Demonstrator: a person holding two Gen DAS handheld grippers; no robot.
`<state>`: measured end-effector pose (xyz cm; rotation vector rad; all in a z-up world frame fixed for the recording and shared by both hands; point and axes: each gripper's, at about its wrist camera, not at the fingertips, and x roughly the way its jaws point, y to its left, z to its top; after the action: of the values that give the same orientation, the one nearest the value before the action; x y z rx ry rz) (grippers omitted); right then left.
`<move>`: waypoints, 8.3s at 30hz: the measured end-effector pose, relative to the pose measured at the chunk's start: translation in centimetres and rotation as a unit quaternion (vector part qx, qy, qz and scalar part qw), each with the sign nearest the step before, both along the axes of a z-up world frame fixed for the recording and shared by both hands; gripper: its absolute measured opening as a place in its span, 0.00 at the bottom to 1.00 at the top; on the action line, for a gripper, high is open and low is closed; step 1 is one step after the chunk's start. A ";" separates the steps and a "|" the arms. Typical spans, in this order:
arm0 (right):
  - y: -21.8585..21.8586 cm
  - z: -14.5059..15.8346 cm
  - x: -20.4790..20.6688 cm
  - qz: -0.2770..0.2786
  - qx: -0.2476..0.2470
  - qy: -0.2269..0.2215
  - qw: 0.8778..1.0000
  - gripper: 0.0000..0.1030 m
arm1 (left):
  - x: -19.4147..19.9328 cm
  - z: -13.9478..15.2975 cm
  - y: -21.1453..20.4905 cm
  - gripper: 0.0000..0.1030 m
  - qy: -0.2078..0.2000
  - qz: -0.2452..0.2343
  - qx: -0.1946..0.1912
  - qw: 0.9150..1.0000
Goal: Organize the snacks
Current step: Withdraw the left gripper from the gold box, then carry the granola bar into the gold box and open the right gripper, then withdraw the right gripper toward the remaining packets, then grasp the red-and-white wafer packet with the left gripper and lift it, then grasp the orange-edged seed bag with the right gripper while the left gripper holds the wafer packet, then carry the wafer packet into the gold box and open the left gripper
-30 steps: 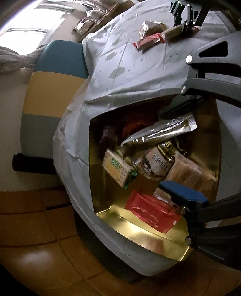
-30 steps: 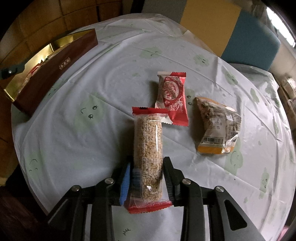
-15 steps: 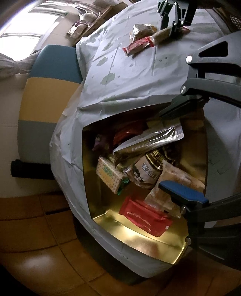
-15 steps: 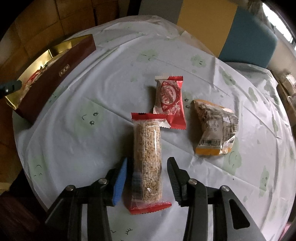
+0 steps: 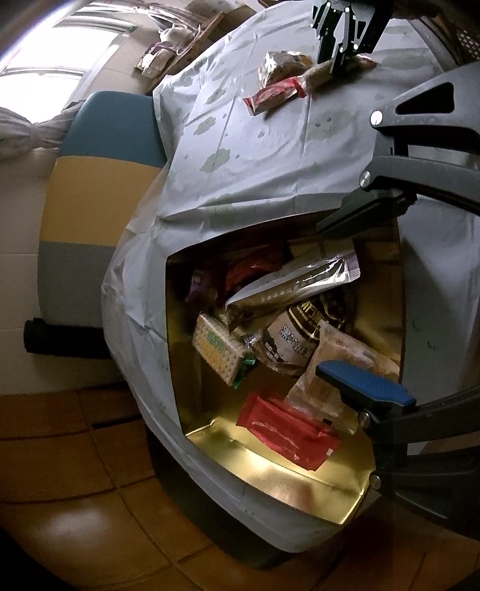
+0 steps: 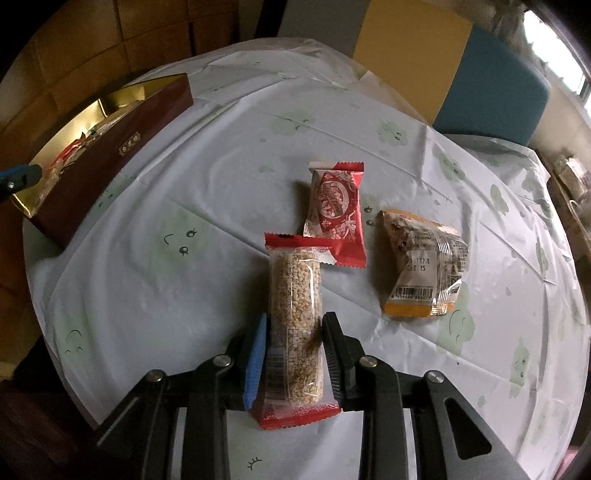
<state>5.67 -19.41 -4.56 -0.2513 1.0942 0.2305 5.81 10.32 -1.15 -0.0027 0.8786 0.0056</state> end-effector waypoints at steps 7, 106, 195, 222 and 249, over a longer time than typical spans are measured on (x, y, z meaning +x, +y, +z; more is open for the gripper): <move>0.3 -0.2 -0.4 0.001 -0.001 -0.004 1.000 0.30 | -0.5 0.2 0.6 0.67 -0.004 0.001 -0.002 1.000; -9.3 5.5 4.6 -0.141 0.087 -0.066 0.984 0.66 | -0.5 3.1 -4.8 0.67 -0.032 -0.086 0.028 0.995; -5.0 0.3 6.0 -0.058 0.045 -0.007 0.997 0.43 | 0.9 -7.0 -19.0 0.41 0.001 -0.253 -0.002 0.968; -3.7 -1.7 6.1 -0.042 0.022 0.013 0.999 0.47 | 1.0 -6.2 -18.9 0.38 0.029 -0.248 -0.007 0.968; -2.2 -2.2 5.0 -0.024 -0.020 -0.009 0.999 0.48 | 9.4 -0.3 10.5 0.39 0.057 0.099 -0.158 0.981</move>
<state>10.69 -21.64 -6.72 -0.2615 1.0870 0.1630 15.23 20.83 -1.50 -0.3905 0.9844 0.0520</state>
